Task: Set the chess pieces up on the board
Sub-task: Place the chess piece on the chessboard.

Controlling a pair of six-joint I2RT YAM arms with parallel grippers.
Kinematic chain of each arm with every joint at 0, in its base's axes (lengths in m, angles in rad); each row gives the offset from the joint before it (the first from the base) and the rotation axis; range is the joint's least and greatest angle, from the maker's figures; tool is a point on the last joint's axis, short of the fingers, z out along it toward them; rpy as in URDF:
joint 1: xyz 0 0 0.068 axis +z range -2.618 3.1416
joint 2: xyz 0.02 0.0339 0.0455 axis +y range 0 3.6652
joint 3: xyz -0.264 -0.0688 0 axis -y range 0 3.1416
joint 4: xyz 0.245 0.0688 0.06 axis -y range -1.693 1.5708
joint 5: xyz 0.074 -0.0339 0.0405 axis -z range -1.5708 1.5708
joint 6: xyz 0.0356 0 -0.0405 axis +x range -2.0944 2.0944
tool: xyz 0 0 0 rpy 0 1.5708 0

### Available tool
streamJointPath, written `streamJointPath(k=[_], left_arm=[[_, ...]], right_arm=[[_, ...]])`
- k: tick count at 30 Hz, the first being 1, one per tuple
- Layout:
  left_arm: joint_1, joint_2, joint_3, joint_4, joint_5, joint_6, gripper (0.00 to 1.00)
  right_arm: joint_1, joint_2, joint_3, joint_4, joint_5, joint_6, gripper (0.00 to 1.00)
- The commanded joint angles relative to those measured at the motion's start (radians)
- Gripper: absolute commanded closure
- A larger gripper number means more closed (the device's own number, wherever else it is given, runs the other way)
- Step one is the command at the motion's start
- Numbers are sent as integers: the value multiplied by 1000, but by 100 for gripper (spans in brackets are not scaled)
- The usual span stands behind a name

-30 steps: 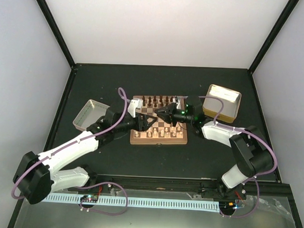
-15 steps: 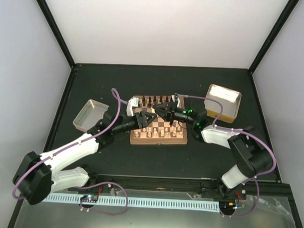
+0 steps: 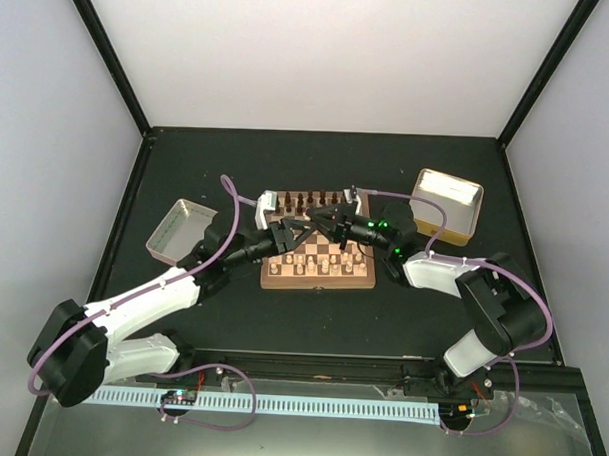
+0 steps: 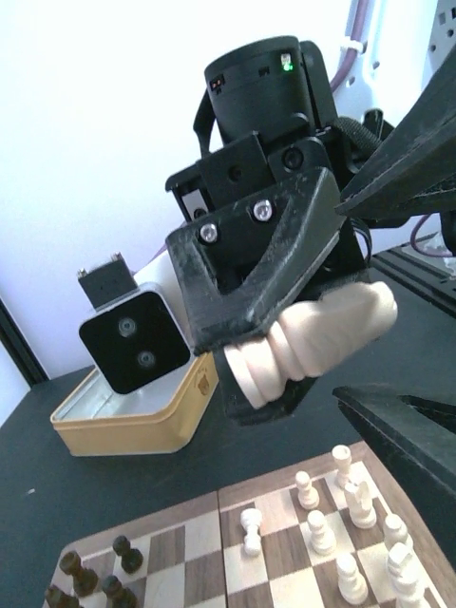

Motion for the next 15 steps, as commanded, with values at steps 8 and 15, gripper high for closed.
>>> streamJointPath(k=[8, 15], left_arm=[[2, 7, -12, 108, 14, -47, 75], [3, 6, -14, 89, -3, -56, 75]], right_arm=[[9, -16, -17, 27, -6, -43, 87], [14, -18, -29, 33, -11, -64, 87]])
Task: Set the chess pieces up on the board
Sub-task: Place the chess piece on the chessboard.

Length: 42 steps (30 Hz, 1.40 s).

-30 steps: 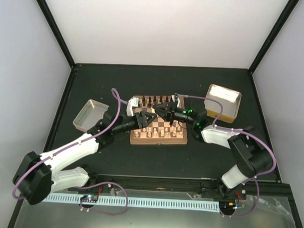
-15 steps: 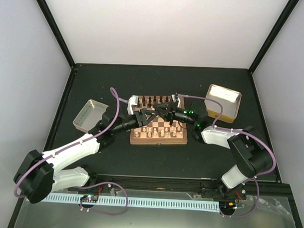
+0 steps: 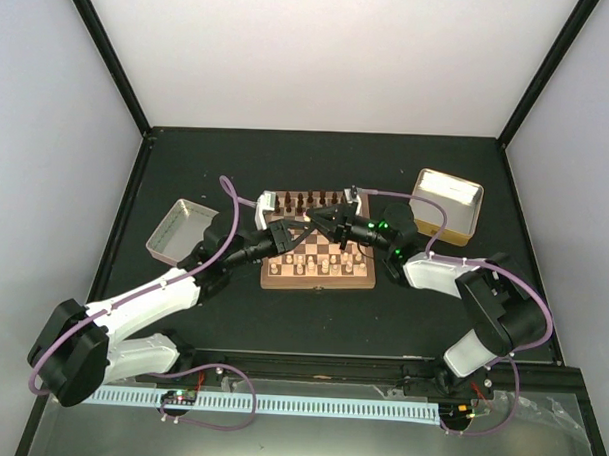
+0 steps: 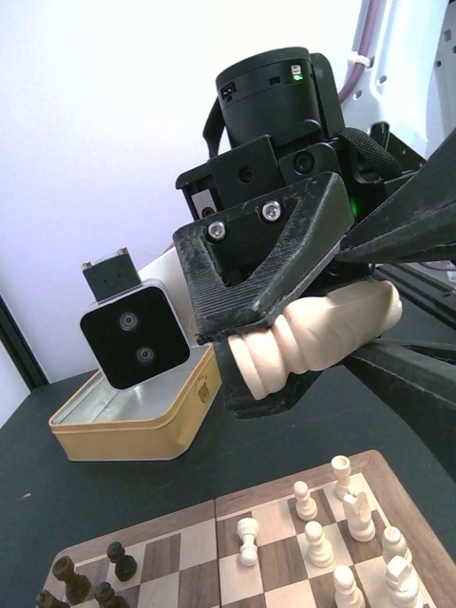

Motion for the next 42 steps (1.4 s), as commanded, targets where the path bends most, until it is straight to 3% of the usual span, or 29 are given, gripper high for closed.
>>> streamJointPath(k=[1, 5, 14, 17, 19, 25, 30, 35, 39, 42], left_arm=[[4, 1, 2, 37, -12, -15, 73], [3, -12, 2, 29, -28, -11, 73], [7, -19, 1, 18, -37, -2, 91], [7, -20, 5, -9, -28, 13, 97], [8, -28, 8, -62, -20, 36, 98], [8, -45, 90, -524, -6, 262, 98], [8, -24, 176, -954, 8, 505, 98], [7, 22, 283, -1319, -106, 694, 98], [7, 88, 367, -1434, -189, 767, 98], [6, 124, 432, -1455, -205, 805, 98]], right_arm=[[12, -18, -26, 22, -10, -43, 87], [12, -18, -45, 47, -10, -48, 89], [13, -16, -56, 82, -24, -71, 89], [14, -15, -50, 63, -30, -97, 86], [14, -17, -31, -25, -43, -137, 78], [10, -38, 29, -234, -21, -323, 57], [-2, -94, 69, -467, 47, -508, 53], [-18, -184, 99, -745, 201, -701, 52], [-22, -247, 107, -852, 304, -798, 52], [-21, -248, 136, -903, 279, -886, 53]])
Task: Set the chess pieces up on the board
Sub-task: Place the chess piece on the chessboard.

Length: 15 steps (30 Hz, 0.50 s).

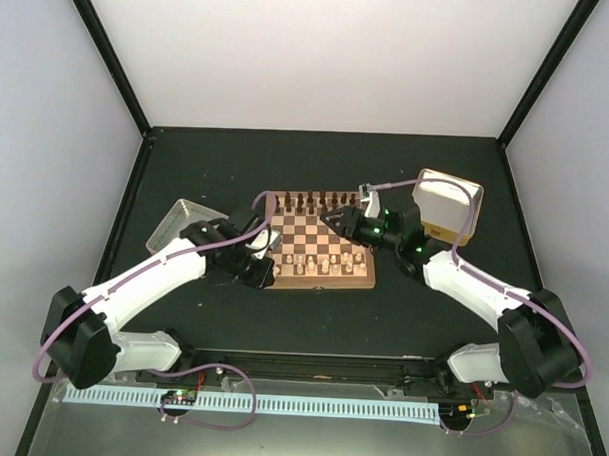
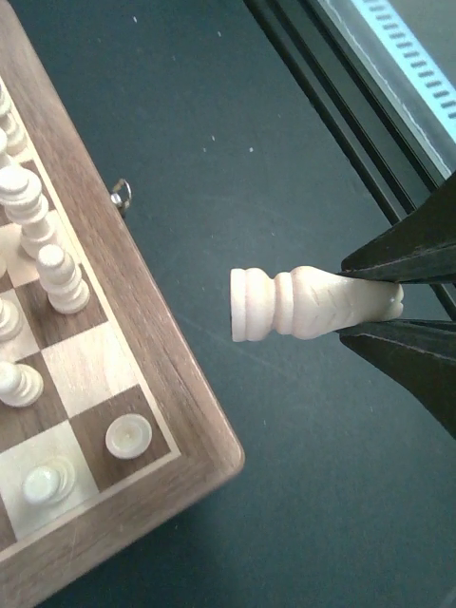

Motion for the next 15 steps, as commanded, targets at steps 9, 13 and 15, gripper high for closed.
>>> streamJointPath(k=[9, 13, 15], left_arm=[[0, 25, 190, -79, -24, 205, 98], [1, -13, 184, -25, 20, 221, 98], [0, -33, 177, 0, 39, 225, 98]], right_arm=[[77, 107, 121, -119, -253, -262, 44], [90, 120, 82, 46, -323, -158, 41], [99, 129, 81, 78, -343, -137, 41]])
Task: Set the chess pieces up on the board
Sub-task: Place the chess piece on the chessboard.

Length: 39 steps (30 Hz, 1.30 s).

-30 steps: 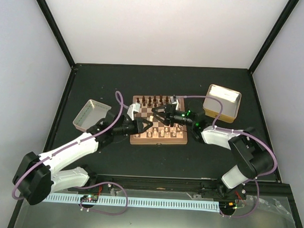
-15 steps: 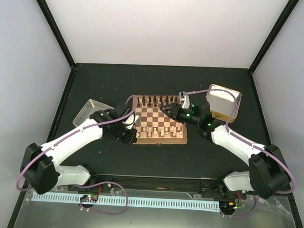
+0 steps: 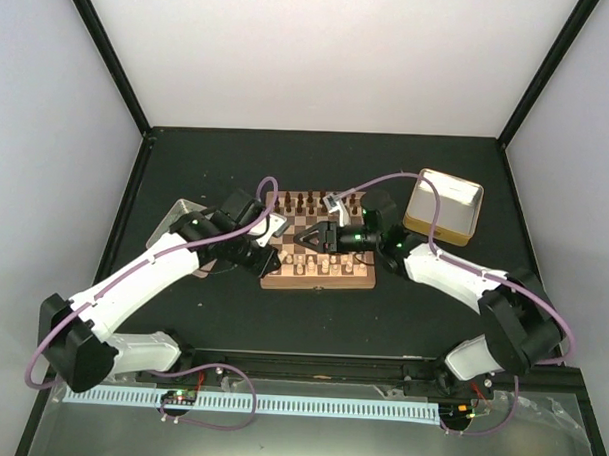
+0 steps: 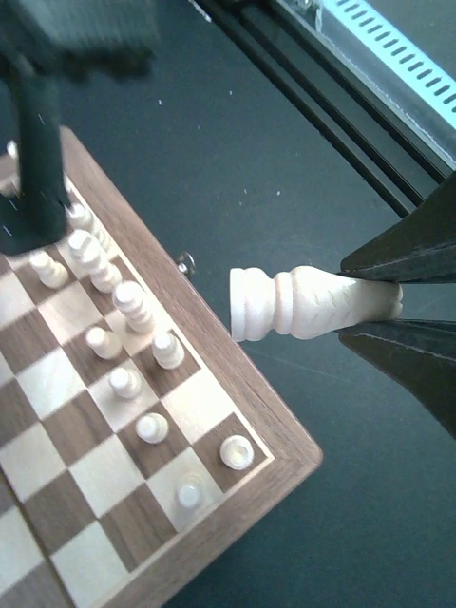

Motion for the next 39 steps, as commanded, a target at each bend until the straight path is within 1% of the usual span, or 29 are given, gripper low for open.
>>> streamJointPath(k=[1, 6, 9, 12, 15, 17, 19, 20, 22, 23, 24, 26, 28, 31, 34, 39], left_arm=[[0, -65, 18, 82, 66, 44, 99], [-1, -116, -6, 149, 106, 50, 98], [-1, -135, -15, 172, 110, 50, 99], [-1, -145, -15, 187, 108, 45, 98], [0, -158, -20, 217, 108, 30, 99], [-1, -177, -33, 260, 110, 9, 97], [-1, -203, -55, 325, 114, -19, 91], [-2, -217, -71, 365, 116, -35, 86], [-1, -257, -115, 480, 122, -80, 70], [-2, -275, -145, 535, 123, -101, 64], [-1, -294, -177, 598, 121, -127, 58], [0, -326, -244, 712, 115, -179, 54], [-2, -347, -296, 793, 106, -217, 53], [-2, -364, -348, 849, 65, -252, 52], [-2, -370, -374, 887, 54, -270, 52], [-1, -369, -397, 896, 43, -255, 58]], right_arm=[[17, 14, -4, 141, -102, 57, 41], [40, 48, -2, 186, -129, 105, 42], [45, 54, -2, 207, -143, 123, 46], [46, 59, -8, 248, -167, 162, 57], [46, 70, -30, 351, -190, 241, 72], [48, 84, -54, 453, -200, 330, 82], [47, 99, -84, 579, -190, 443, 87], [47, 107, -103, 666, -180, 513, 89], [47, 127, -134, 837, -149, 669, 91], [48, 144, -145, 913, -130, 738, 91], [48, 158, -155, 980, -107, 825, 91], [48, 186, -165, 1091, -66, 923, 92], [47, 217, -172, 1186, -30, 1006, 92], [47, 254, -181, 1294, 15, 1094, 92], [46, 267, -191, 1318, 37, 1130, 92], [47, 270, -201, 1340, 60, 1179, 92]])
